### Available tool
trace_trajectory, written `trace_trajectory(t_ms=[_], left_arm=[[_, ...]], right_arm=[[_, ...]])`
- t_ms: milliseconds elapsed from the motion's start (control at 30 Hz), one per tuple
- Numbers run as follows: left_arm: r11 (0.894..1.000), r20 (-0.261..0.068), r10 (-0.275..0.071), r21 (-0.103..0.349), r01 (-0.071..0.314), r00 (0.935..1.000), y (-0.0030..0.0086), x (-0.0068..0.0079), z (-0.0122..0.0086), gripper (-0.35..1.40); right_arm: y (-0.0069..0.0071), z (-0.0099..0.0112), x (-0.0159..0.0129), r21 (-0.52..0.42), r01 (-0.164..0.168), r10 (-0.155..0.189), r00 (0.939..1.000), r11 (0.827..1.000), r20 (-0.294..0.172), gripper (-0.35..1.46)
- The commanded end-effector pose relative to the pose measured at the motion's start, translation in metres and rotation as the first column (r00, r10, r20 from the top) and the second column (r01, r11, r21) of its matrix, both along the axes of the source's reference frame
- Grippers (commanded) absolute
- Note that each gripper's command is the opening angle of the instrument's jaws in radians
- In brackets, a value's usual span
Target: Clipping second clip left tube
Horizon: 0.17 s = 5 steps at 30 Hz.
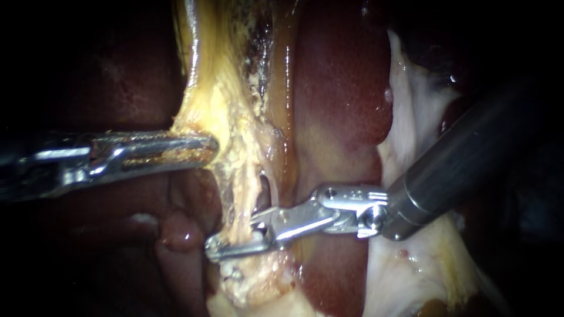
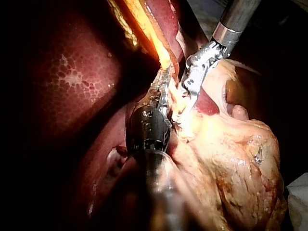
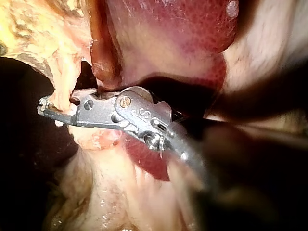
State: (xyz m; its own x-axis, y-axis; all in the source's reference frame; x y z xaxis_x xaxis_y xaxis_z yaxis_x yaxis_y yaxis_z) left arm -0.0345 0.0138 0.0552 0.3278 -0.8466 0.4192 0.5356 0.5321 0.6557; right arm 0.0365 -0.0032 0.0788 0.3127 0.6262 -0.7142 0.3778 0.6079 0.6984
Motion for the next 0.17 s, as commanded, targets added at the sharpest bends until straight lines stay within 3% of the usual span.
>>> trace_trajectory(t_ms=[33,167], left_arm=[[1.0,0.0,0.0,0.0,0.0,1.0,0.0,0.0,0.0,-0.35],[1.0,0.0,0.0,0.0,0.0,1.0,0.0,0.0,0.0,-0.35]], right_arm=[[0.0,-0.0001,0.0,0.006,0.001,-0.001,1.0,1.0,0.003,-0.35],[0.0,-0.0001,-0.0001,0.011,0.004,-0.004,1.0,1.0,0.004,-0.35]])
